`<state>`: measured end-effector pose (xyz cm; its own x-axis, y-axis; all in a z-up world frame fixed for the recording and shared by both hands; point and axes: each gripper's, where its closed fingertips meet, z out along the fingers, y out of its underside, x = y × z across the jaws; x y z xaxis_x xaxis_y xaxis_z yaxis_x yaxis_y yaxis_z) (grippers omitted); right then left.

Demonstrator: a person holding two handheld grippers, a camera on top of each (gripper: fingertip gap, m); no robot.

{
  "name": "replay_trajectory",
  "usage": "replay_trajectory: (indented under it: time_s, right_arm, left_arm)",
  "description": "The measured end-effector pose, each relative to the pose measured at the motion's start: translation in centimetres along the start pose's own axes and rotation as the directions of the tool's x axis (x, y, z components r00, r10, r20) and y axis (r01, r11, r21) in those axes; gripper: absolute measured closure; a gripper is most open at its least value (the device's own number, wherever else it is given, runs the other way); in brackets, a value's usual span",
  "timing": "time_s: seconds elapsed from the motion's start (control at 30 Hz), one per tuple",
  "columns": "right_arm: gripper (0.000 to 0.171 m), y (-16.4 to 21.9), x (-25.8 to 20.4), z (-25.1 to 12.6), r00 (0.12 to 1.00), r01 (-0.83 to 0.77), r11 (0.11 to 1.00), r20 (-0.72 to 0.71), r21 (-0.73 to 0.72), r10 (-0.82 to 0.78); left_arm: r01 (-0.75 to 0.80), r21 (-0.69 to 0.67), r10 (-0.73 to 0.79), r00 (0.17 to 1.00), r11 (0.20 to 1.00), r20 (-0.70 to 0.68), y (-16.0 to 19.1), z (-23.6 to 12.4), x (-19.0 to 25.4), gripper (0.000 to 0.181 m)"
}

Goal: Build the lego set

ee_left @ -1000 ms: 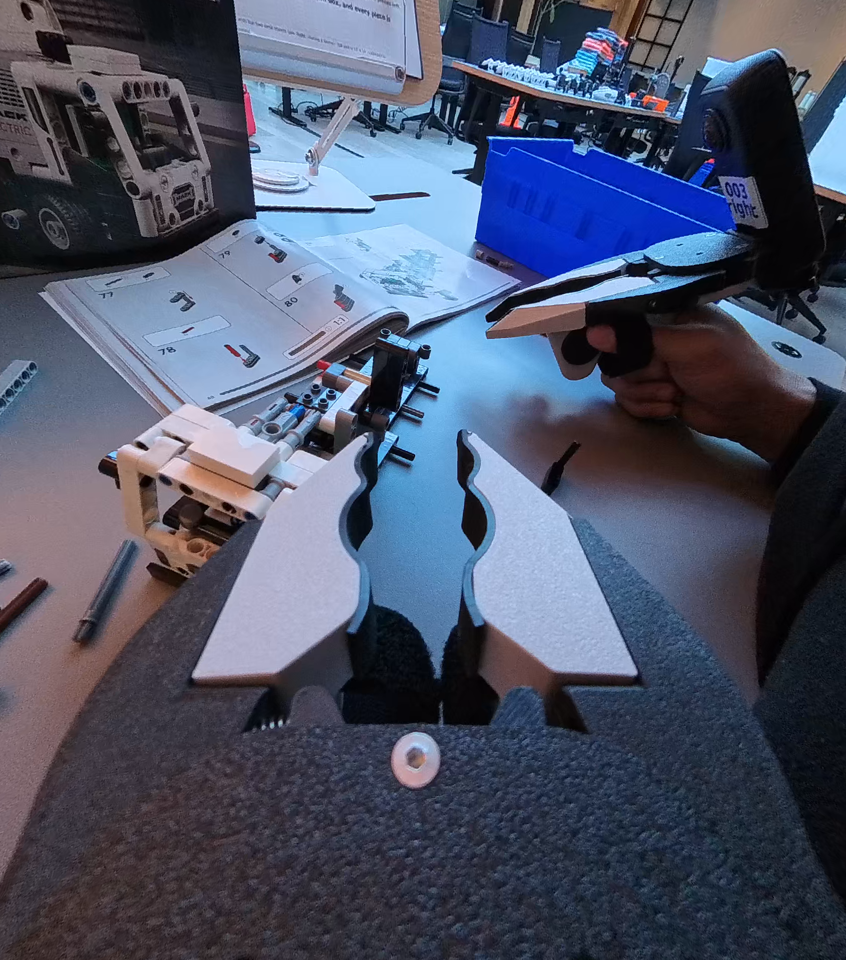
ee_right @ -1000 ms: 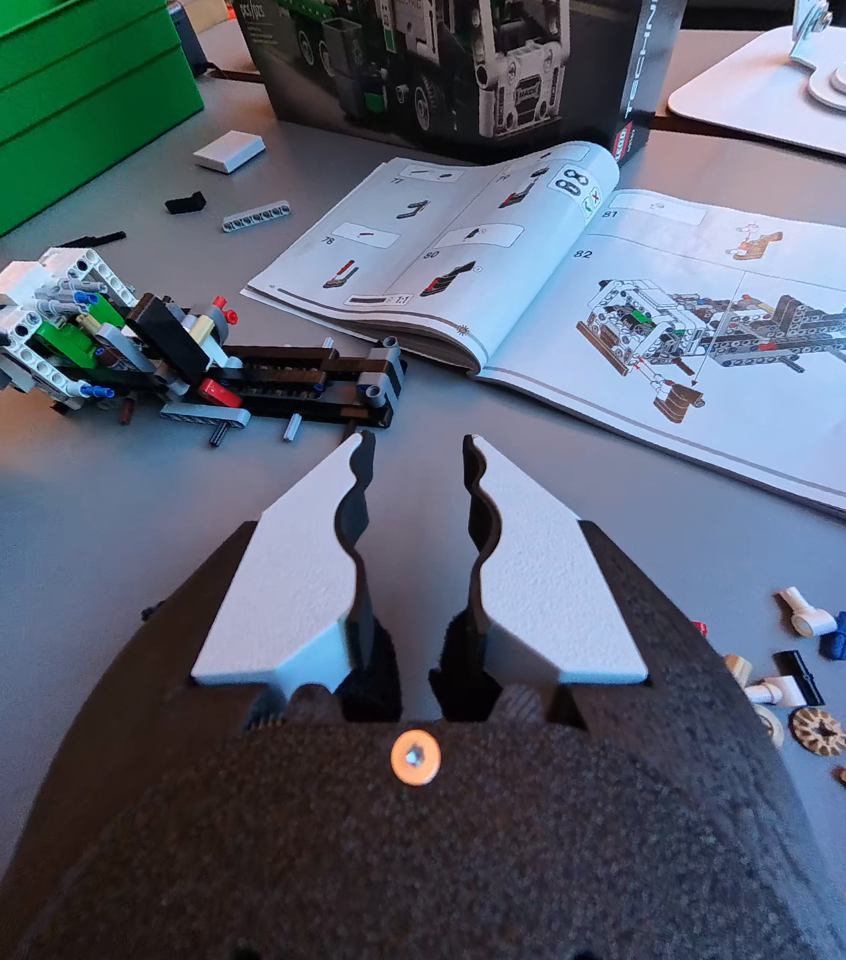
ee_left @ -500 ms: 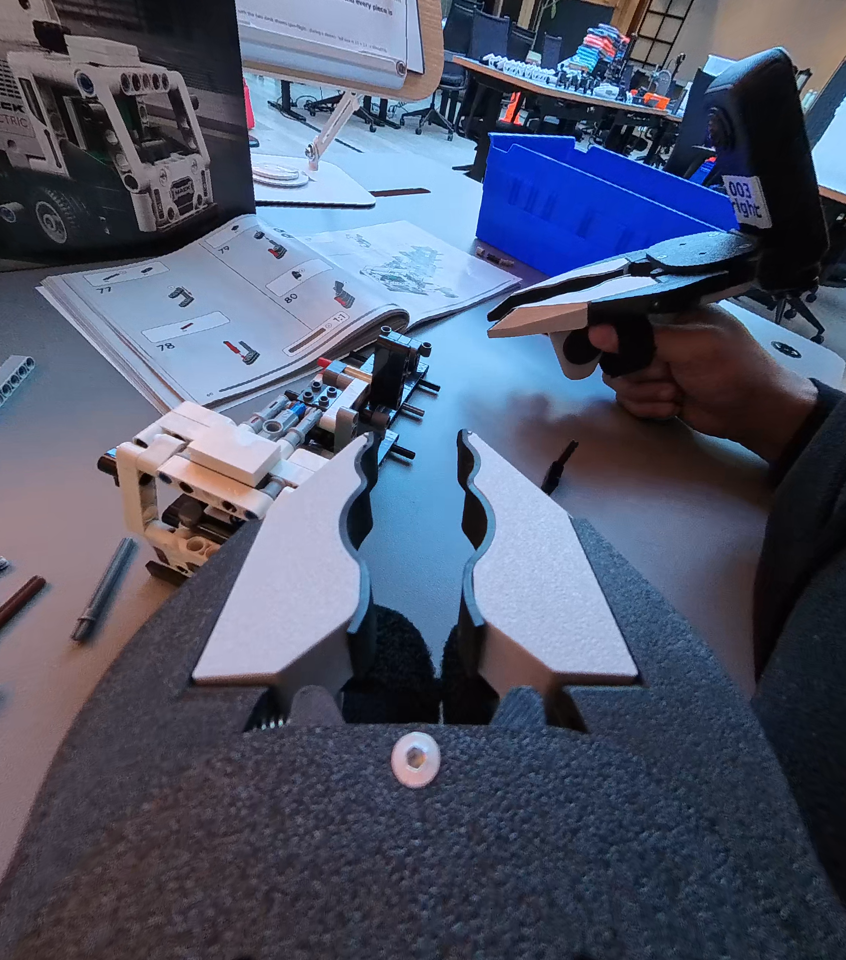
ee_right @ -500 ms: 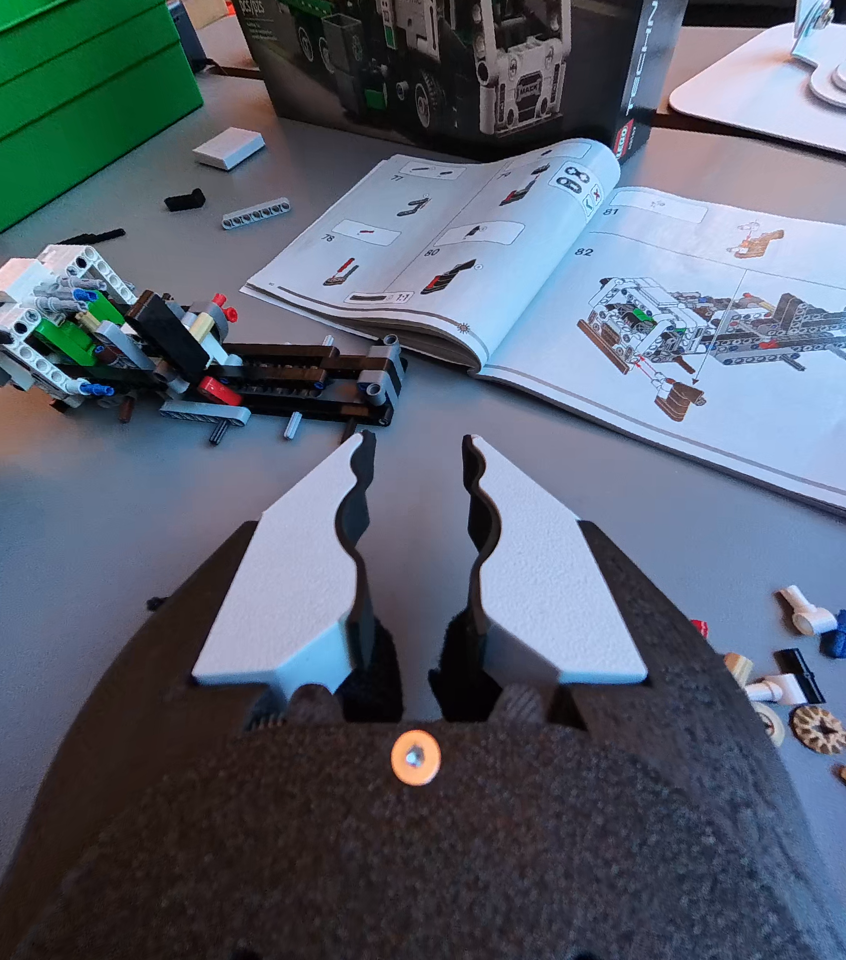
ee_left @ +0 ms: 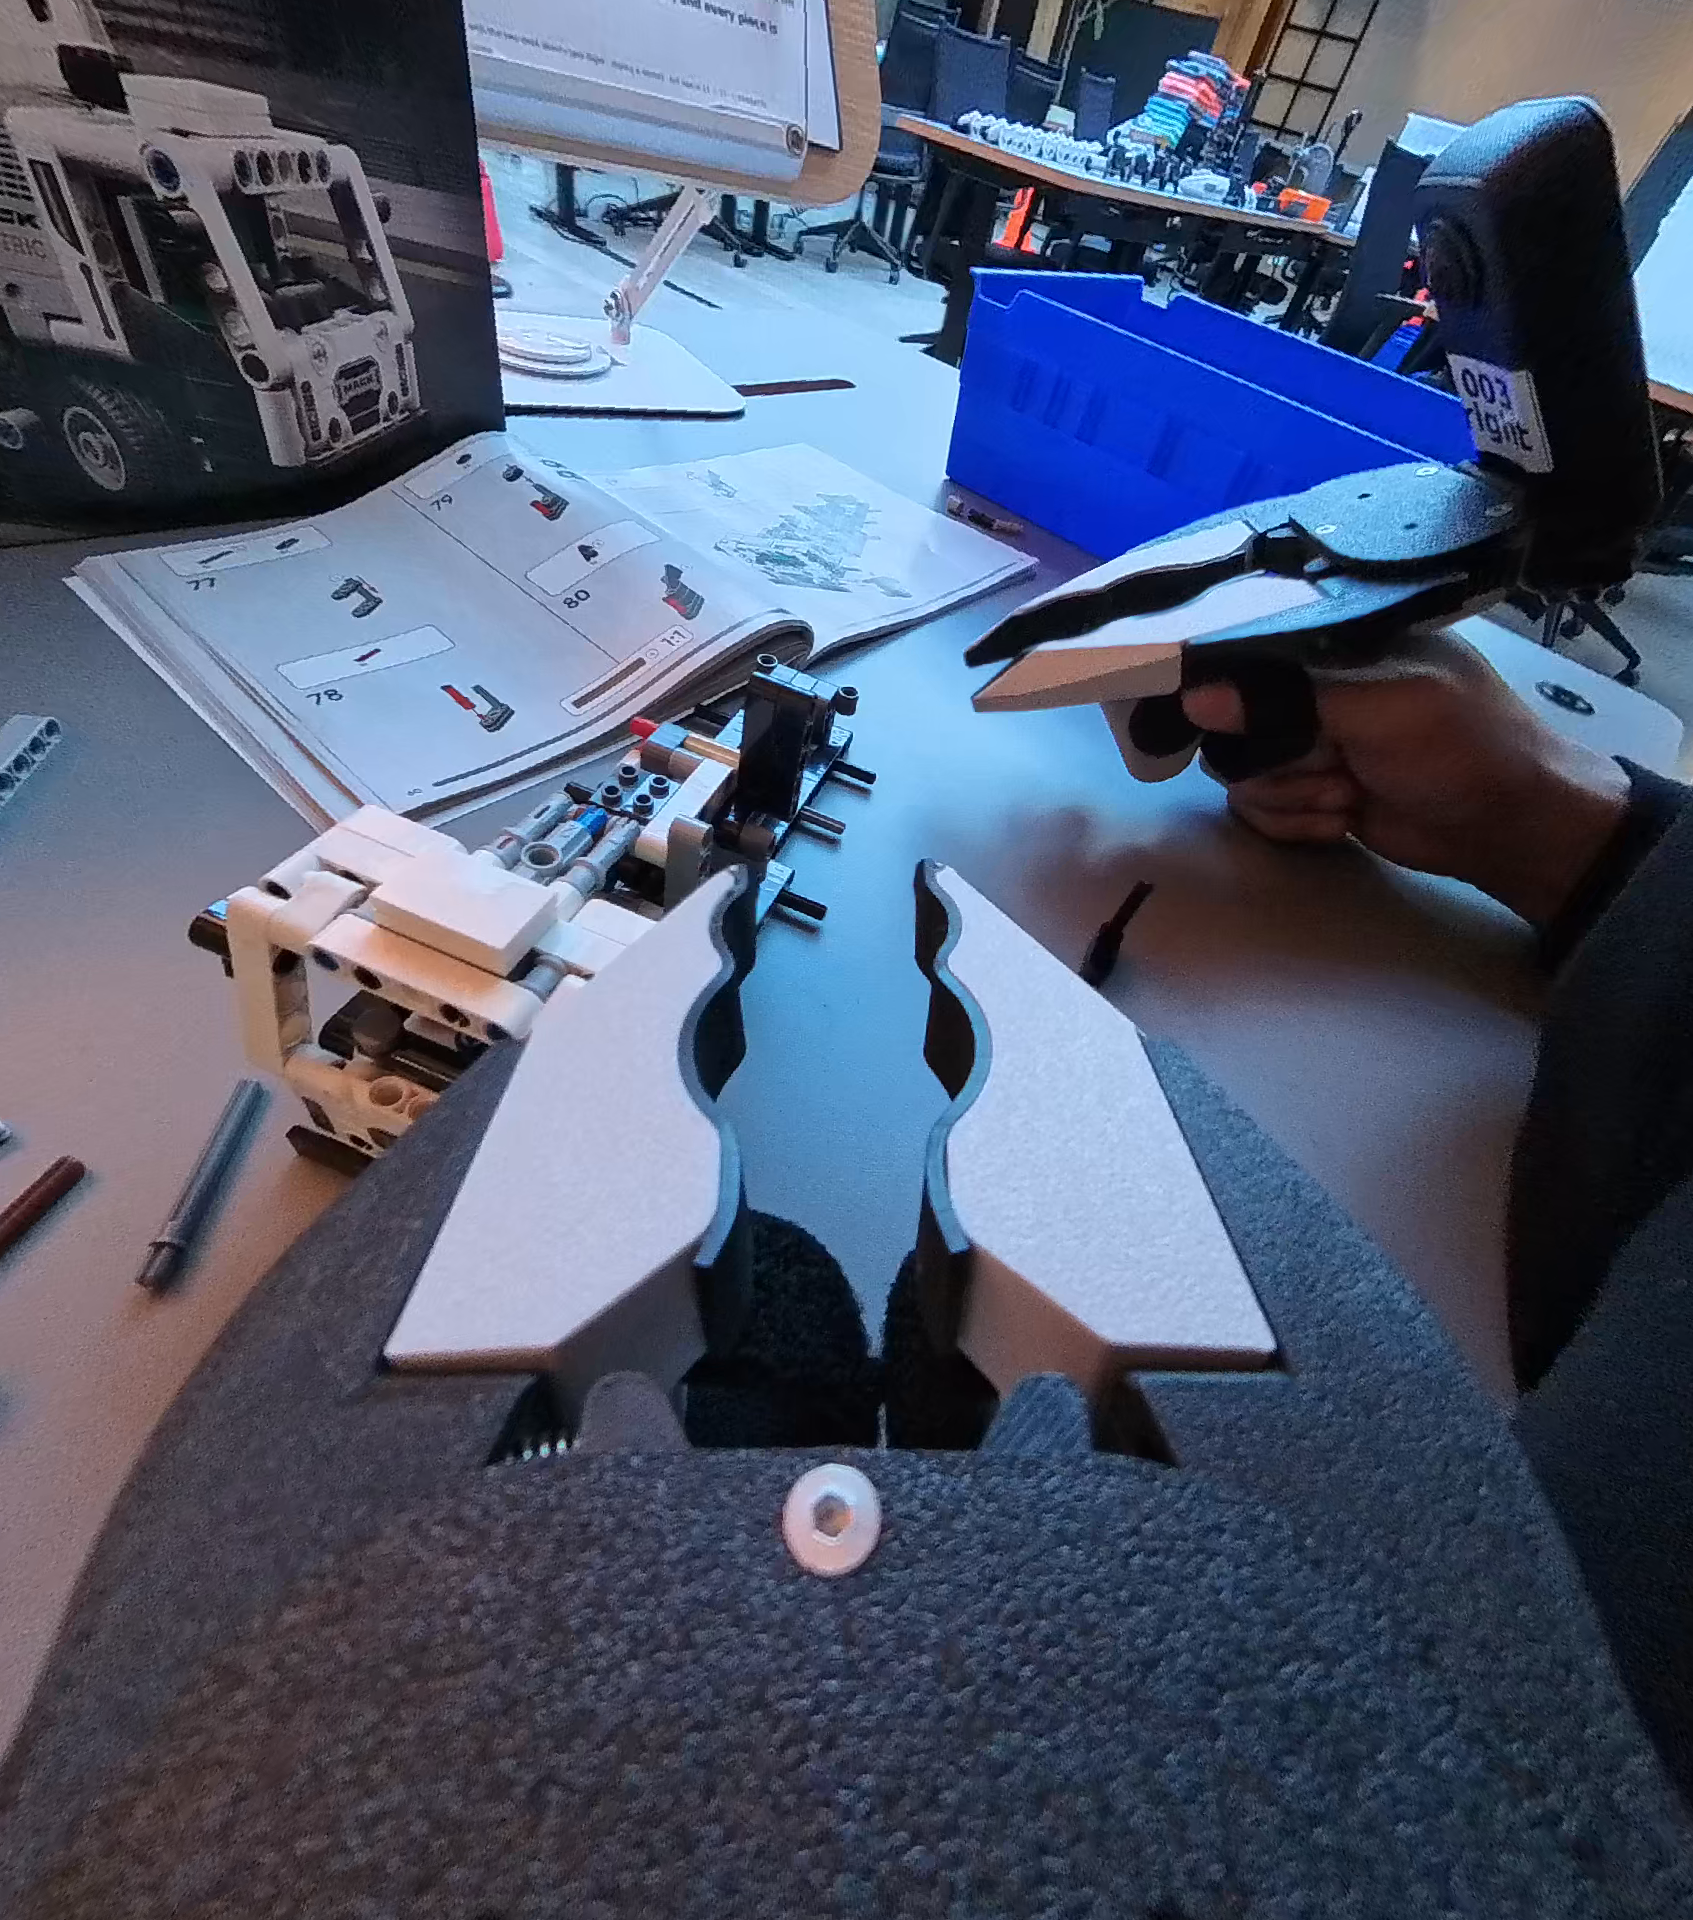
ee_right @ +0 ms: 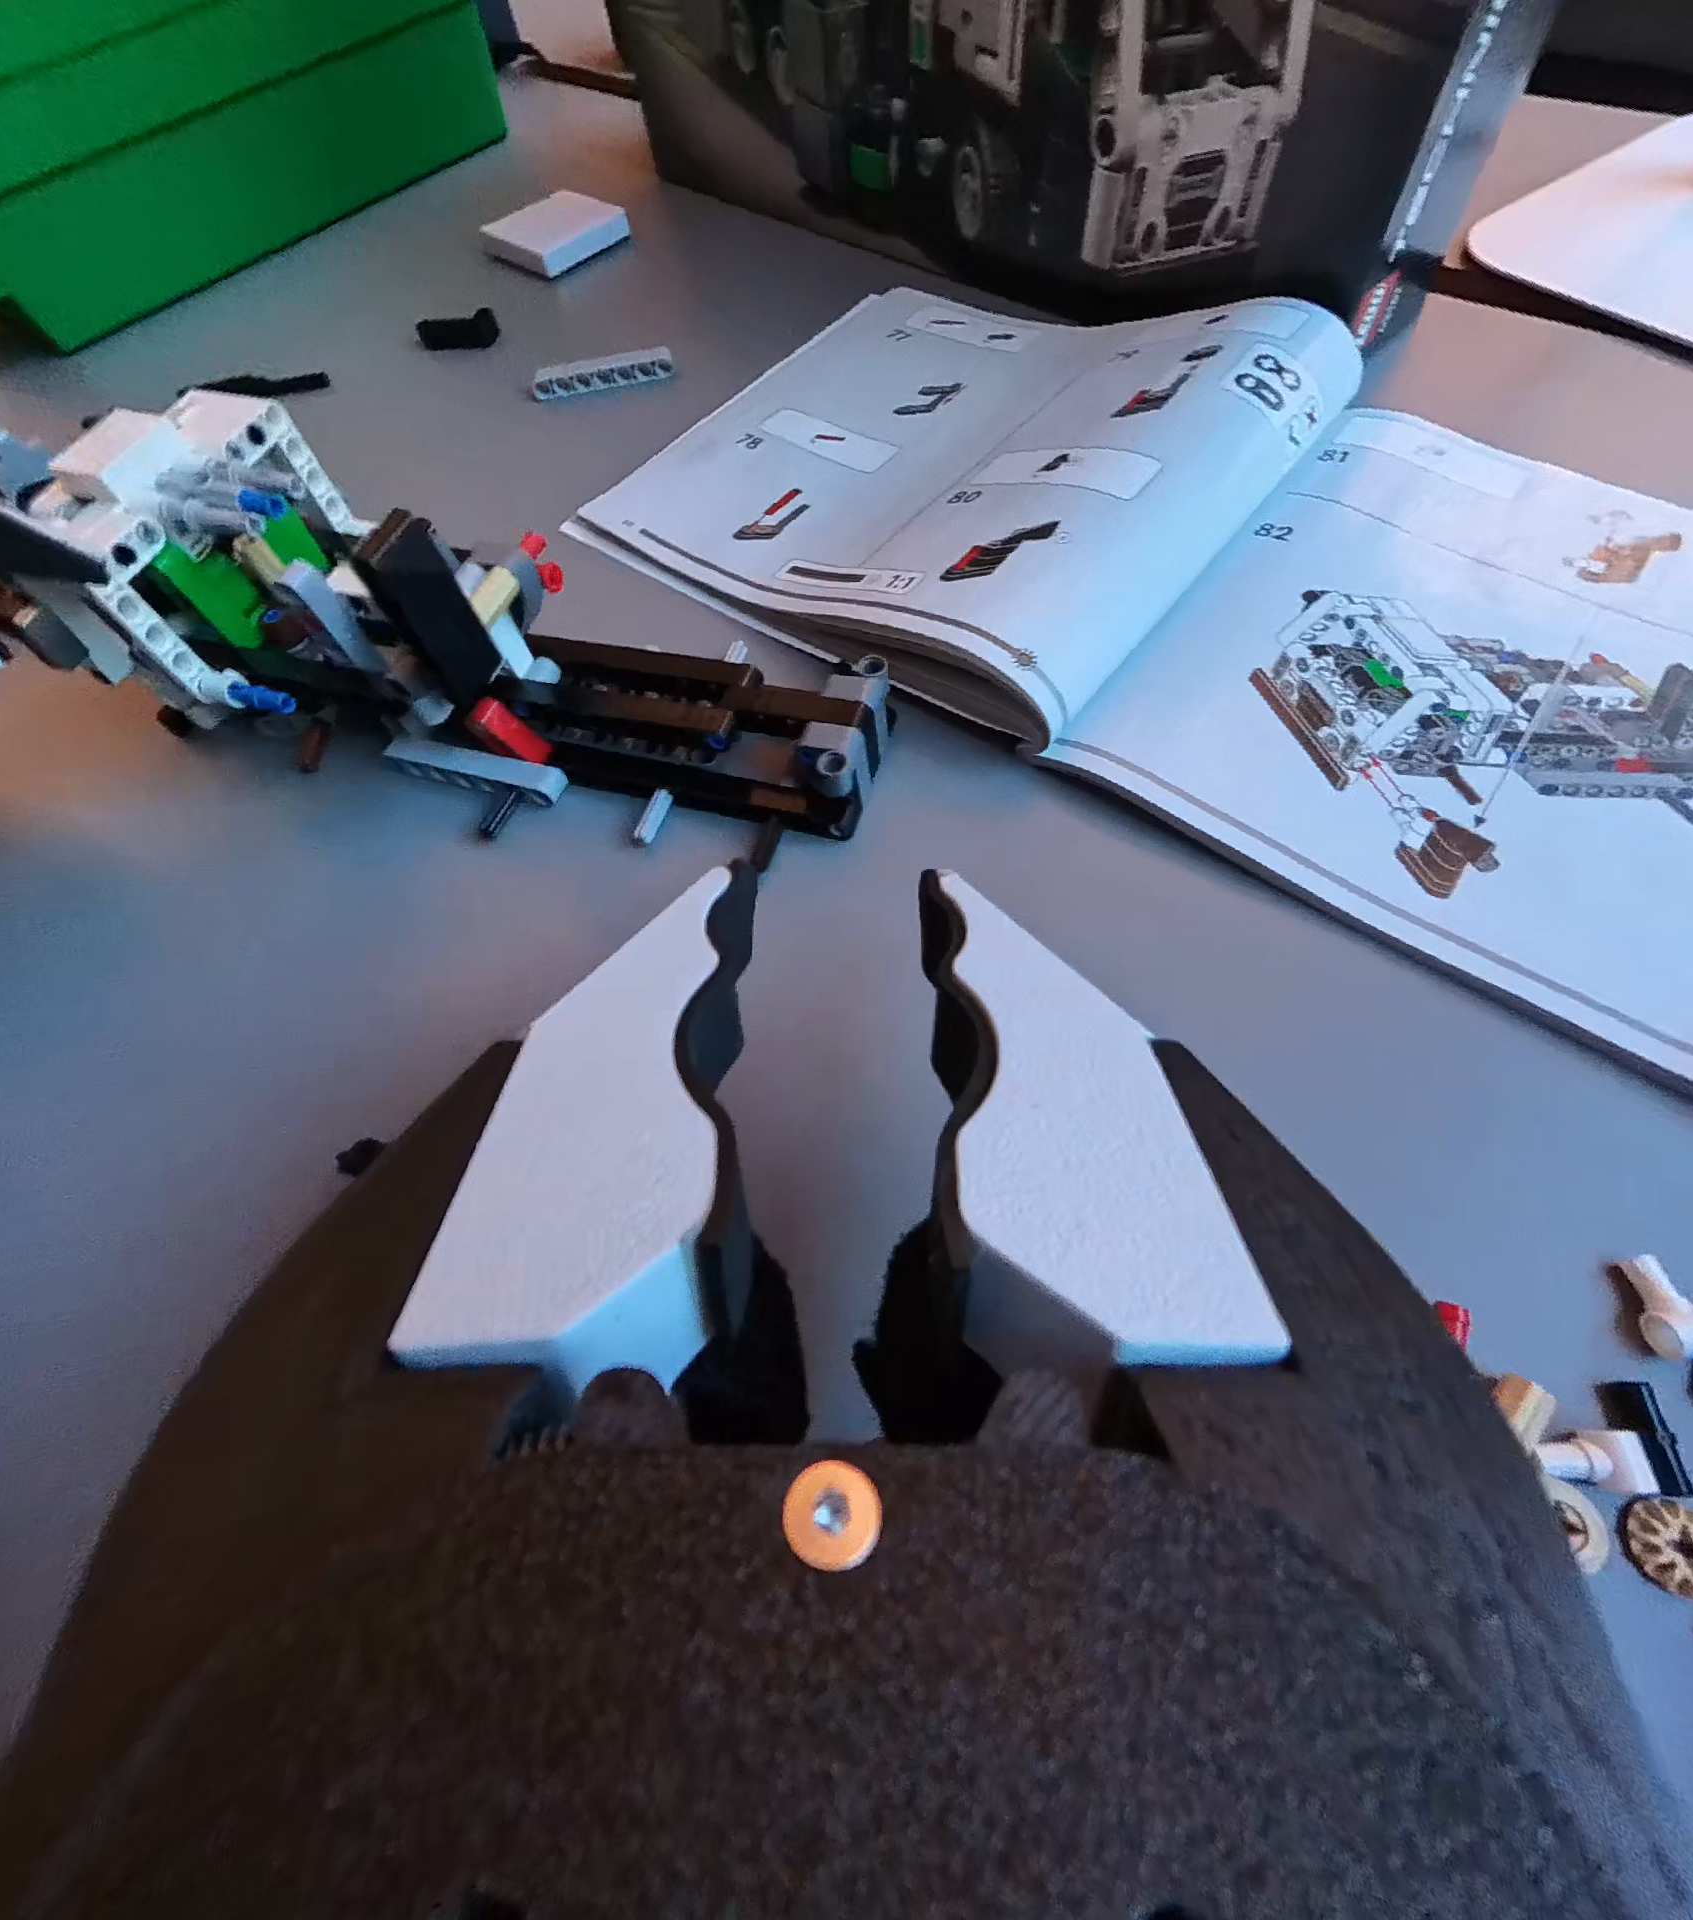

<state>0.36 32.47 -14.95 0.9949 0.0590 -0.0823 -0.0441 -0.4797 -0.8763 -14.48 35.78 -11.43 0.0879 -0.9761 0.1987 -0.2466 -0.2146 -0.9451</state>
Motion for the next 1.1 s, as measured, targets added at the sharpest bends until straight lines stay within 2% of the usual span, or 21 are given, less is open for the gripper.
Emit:
replay_trajectory:
  time_s: [0.13, 0.23, 0.37, 0.43, 0.57, 0.63, 0.73, 0.93, 1.03, 1.1]
  right_arm:
    - [0.14, 0.1, -0.5, 0.1, 0.998, 0.057, 0.998, -0.009, -0.008, -0.058]
    - [0.14, -0.5, -0.2, -0.9, 0.999, 0.042, 0.998, -0.025, 0.051, -0.04]
    - [0.139, 1.3, 3.8, -5.1, 0.964, 0.062, 0.998, -0.258, 0.019, -0.055]
    - [0.141, 2.8, 6.0, -8.1, 0.935, 0.003, 1.0, -0.354, 0.002, -0.002]
    - [0.144, 6.2, 8.8, -11.7, 0.886, -0.204, 0.979, -0.426, -0.009, 0.18]
    - [0.151, 6.5, 9.0, -11.4, 0.886, -0.229, 0.973, -0.414, -0.003, 0.207]
    - [0.152, 6.9, 9.3, -9.9, 0.894, -0.216, 0.971, -0.42, -0.1, 0.155]
    - [0.154, 7.4, 9.5, -8.3, 0.893, -0.303, 0.942, -0.388, -0.147, 0.227]
    - [0.157, 7.3, 9.6, -7.9, 0.893, -0.281, 0.942, -0.41, -0.185, 0.186]
    - [0.166, 7.4, 9.8, -7.9, 0.891, -0.242, 0.945, -0.436, -0.221, 0.126]
  left_arm:
    - [-0.014, 0.0, 0.014, 1.0, 1.0, -0.01, 0.0, 0.0, 0.3, 0.152]
    - [-0.018, 0.006, 0.018, 1.0, 1.0, -0.017, -0.1, -0.1, 0.4, 0.152]
    - [-0.035, 0.027, 0.036, 0.999, 0.999, -0.033, -0.3, -0.4, 0.8, 0.152]
    - [-0.05, 0.049, 0.052, 0.998, 0.998, -0.033, -0.6, -0.6, 1.0, 0.152]
    - [-0.075, 0.065, 0.077, 0.997, 0.995, -0.027, -0.7, -0.8, 1.2, 0.152]
    - [-0.088, 0.058, 0.09, 0.996, 0.994, -0.026, -0.6, -0.7, 1.4, 0.152]
    - [-0.106, 0.043, 0.108, 0.994, 0.993, -0.033, -0.4, -0.6, 1.7, 0.152]
    - [-0.117, 0.041, 0.117, 0.993, 0.992, -0.015, -0.3, -0.7, 1.7, 0.152]
    - [-0.109, 0.037, 0.11, 0.994, 0.993, -0.02, -0.2, -0.6, 1.7, 0.152]
    - [-0.105, 0.036, 0.106, 0.994, 0.994, -0.023, -0.2, -0.6, 1.7, 0.152]
